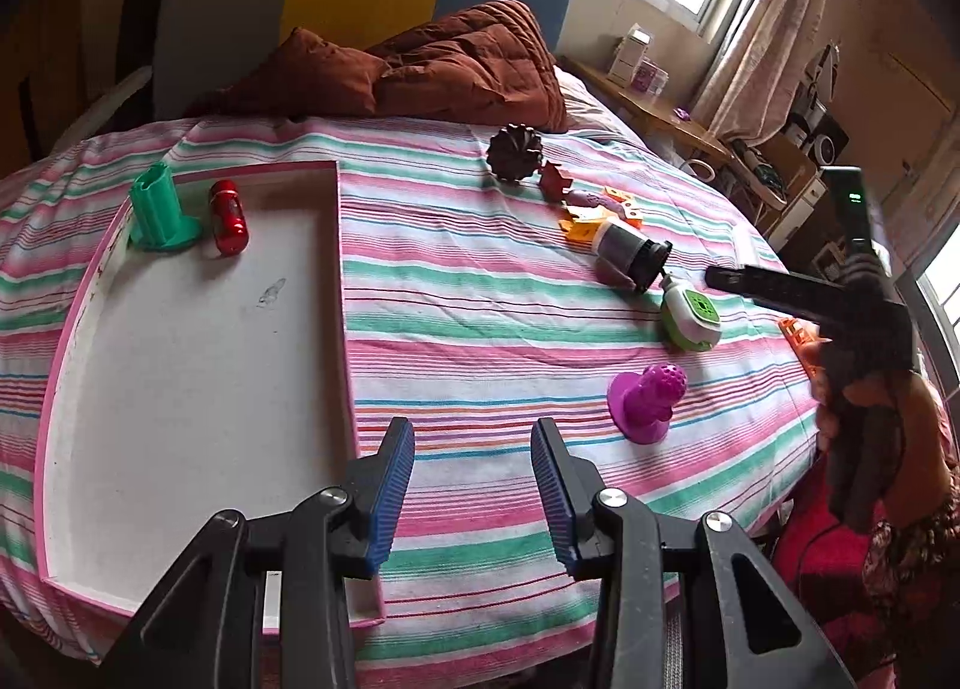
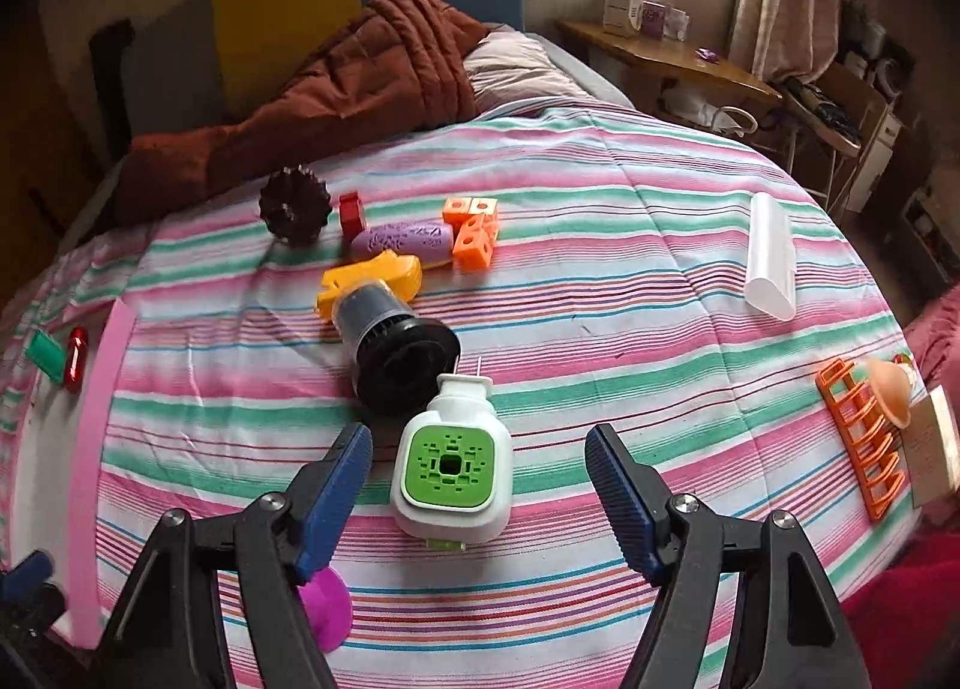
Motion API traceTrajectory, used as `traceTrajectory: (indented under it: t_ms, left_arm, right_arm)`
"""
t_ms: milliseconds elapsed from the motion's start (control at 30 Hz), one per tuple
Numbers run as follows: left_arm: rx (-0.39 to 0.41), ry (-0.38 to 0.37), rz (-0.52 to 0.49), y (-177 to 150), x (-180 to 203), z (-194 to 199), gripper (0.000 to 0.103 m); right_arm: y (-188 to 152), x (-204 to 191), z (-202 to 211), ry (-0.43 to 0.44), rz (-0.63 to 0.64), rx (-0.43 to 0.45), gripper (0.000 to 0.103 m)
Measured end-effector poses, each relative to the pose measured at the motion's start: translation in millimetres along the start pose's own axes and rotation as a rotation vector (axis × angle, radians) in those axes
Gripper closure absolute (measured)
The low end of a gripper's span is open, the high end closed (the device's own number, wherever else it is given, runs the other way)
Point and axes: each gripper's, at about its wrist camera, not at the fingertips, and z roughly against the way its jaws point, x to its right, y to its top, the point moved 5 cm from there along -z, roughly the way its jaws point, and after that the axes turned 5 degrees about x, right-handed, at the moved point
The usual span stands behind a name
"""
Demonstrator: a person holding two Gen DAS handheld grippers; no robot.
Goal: Organize rigid objects
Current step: 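Move the left tool to the magenta cup while the right tool approaches the green device, then grasp the green-and-white device with the right tool while the left tool grasps the magenta cup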
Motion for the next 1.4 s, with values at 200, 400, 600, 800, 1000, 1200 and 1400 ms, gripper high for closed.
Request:
traceTrajectory:
  t_ms: [200, 400, 600, 800, 1000, 1200, 1400]
  left_arm:
    - [0.004, 0.003, -0.029, 0, 8, 3, 0.063]
    - [-0.008, -0.003, -0.035, 1, 14, -3, 0.063]
    - [-0.022, -0.033, -0.065, 3, 33, -10, 0.063]
    - [-0.046, -0.062, -0.108, 5, 60, -24, 0.063]
    - [-0.062, -0.09, -0.175, 4, 89, -35, 0.063]
    - [-0.09, -0.141, -0.234, -3, 116, -54, 0.062]
    - [-0.147, -0.121, -0.28, -9, 132, -87, 0.061]
  right_arm:
    - [-16, -6, -32, 0.009, 0.06, -0.083, 0.05]
    - [-22, 59, -32, 0.302, -0.396, -0.117, 0.05]
    - [-43, 152, -21, 0.255, -0.712, -0.054, 0.035]
    - [-29, 156, 3, 0.164, -0.55, 0.042, 0.036]
    - [-21, 104, -1, 0.098, -0.219, 0.055, 0.036]
    - [-33, 94, -26, -0.027, -0.053, -0.012, 0.05]
    - [-37, 91, -23, -0.025, -0.056, -0.03, 0.05]
